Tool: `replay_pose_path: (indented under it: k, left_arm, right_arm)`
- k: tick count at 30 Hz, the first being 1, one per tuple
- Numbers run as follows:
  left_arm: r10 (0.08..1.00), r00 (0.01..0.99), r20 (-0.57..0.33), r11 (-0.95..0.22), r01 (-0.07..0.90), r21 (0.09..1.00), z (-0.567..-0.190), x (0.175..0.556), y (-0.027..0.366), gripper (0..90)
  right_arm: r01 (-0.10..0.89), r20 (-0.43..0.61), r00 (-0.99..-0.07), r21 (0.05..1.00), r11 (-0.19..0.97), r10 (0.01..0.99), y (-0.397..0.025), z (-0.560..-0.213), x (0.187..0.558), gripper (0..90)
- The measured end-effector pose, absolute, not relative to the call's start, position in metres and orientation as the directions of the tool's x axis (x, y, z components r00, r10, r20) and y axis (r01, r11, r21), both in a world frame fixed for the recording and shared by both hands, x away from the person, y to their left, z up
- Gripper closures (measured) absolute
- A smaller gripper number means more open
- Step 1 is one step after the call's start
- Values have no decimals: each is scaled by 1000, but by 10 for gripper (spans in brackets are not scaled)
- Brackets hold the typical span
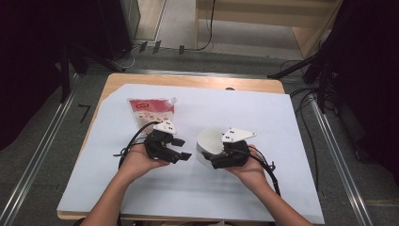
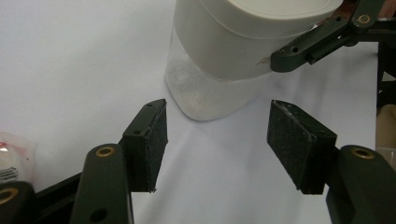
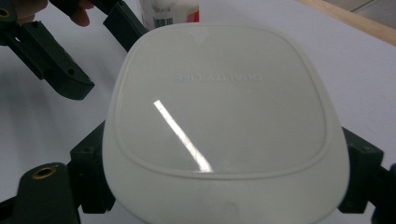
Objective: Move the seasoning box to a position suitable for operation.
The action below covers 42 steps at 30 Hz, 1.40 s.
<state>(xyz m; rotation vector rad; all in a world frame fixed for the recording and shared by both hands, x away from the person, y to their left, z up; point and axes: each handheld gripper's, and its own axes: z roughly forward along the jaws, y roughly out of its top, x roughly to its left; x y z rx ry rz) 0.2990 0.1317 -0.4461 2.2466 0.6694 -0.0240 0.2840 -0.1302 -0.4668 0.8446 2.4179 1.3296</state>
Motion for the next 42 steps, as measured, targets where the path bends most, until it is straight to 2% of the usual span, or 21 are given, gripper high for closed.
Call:
replay_pose_path:
  k: [5,13,31,36,42]
  left_arm:
    - [460,861,-216,-563,472,679,-447,299,131,390]
    - [462,863,-207,-572,468,674,-446,299,131,385]
    - [457,864,-212,-561,465,685,-444,299,130,378]
    - [457,865,-209,-563,463,685,-445,299,129,377]
    - [461,863,-207,-562,465,684,-445,298,128,378]
  right_arm:
    - [413,112,-798,816,403,592,-133,-467,288,141]
    - [447,139,-793,794,411,594,-138,-460,286,130]
    - [456,154,-783,802,387,603,-169,-438,256,154]
    - [451,150,-782,807,382,606,-178,-437,246,257]
    - [440,124,-779,806,396,614,-184,-438,237,485]
